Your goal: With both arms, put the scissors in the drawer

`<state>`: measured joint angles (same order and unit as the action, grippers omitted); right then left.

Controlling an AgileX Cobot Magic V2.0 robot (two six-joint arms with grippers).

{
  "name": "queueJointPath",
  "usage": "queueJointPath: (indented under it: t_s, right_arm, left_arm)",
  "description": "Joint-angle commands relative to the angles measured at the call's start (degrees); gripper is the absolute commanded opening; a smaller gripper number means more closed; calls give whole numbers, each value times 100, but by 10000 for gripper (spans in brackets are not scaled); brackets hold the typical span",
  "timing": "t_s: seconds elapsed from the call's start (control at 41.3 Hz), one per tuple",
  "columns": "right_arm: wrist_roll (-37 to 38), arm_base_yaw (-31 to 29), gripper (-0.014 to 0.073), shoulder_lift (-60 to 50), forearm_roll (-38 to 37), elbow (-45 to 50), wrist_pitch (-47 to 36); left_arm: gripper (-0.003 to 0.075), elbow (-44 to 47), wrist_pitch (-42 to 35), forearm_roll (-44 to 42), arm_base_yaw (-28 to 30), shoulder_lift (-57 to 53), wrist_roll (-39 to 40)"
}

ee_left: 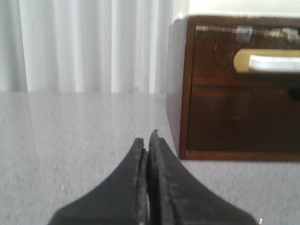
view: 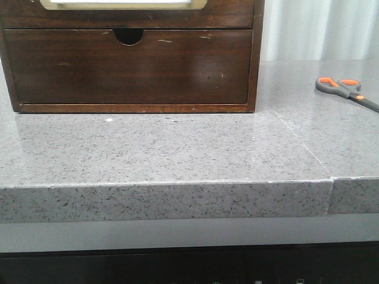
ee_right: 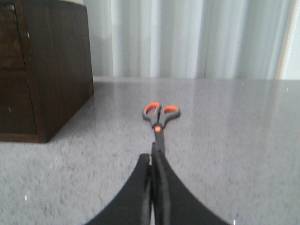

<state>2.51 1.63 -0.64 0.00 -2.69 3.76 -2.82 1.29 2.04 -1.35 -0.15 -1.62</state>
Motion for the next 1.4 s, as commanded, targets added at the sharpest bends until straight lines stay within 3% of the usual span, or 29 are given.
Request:
queueJointPath:
  t_s: [0.0,0.242,0.557,0.872,1.283,1.38]
  right_arm:
    - [-28,-23,-67,-91,-78,-627,-134]
    - [-33,-23,-67,261,-368,-1810,925]
    - [-33,-23,-67,1682,-368,-3262,2266]
    - [-33,-23,-67,2786,-368,-3428,3063]
    - [-33,-23,-67,3366,-368,-3428,3088]
    - [-43,-23,-28,3385,-368,-3428,3088]
  left_arm:
    - [-20,-740,-225,-47,-1,-85,44]
    - [-20,-2216,791,-204,-1,164,44]
    - [-20,-3655,2040,-204,-1,1454,44]
    - [-20,-3648,2853,-204,-1,2339,44]
    - [-20,-3648,3001,-130,-1,2763,44]
    - [-17,-3648,3000,-116,-1,2772,44]
